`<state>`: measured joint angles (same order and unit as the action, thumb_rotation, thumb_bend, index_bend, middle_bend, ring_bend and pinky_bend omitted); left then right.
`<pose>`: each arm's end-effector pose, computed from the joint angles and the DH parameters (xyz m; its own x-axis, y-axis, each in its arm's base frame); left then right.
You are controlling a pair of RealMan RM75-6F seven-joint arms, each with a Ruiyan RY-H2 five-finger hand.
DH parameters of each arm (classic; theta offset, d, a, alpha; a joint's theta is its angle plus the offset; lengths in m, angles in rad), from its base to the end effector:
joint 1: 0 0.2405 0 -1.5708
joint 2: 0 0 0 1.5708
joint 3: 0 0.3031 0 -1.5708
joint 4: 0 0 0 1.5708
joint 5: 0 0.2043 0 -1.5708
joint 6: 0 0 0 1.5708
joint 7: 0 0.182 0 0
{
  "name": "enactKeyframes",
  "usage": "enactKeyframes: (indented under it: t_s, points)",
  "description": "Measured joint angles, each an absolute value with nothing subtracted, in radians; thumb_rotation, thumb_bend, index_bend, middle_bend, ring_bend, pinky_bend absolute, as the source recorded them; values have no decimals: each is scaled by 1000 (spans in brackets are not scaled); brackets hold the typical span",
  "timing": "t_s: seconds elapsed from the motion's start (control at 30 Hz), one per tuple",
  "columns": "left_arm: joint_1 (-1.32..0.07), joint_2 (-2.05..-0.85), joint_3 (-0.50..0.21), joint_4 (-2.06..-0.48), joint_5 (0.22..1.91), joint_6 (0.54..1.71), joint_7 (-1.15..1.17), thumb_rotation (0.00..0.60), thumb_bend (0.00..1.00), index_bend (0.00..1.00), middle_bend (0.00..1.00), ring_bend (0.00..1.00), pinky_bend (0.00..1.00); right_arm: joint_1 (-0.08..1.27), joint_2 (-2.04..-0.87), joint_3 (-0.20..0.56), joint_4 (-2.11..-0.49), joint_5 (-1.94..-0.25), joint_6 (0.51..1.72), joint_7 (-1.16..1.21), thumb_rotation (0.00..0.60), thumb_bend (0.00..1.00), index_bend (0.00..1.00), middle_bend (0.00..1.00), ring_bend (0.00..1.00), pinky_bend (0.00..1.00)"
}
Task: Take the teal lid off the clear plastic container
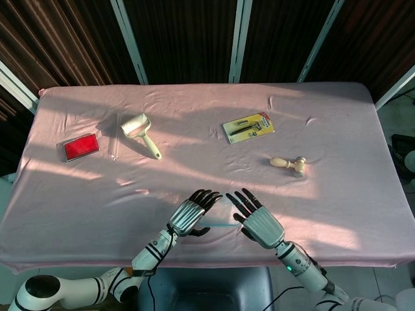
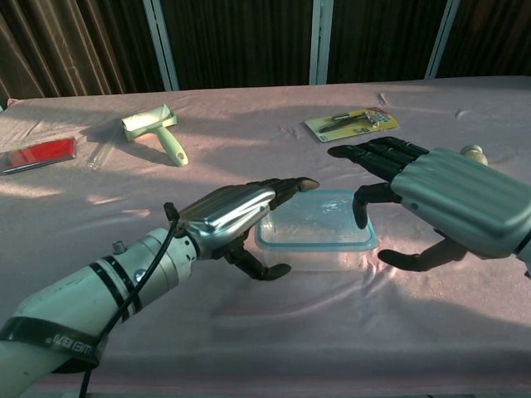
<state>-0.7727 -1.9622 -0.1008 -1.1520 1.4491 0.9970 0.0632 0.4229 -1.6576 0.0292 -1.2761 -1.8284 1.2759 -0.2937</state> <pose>-0.1001 0.3462 -0.1622 0.3252 0.3330 0.8851 0.8003 -0.5955 -0.0700 -0.2124 -0.2885 -0.0416 0.5558 0.0609 0.8291 -0.6283 -0.6223 0.4669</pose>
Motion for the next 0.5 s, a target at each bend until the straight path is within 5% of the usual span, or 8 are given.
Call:
enactKeyframes:
  t_s: [0.5]
  points:
    - [-769, -1952, -103, -1163, 1447, 993, 68, 600, 332, 0, 515, 466, 415, 444, -1670, 12, -1301, -1797, 1267, -330, 600, 431, 619, 68, 0, 0]
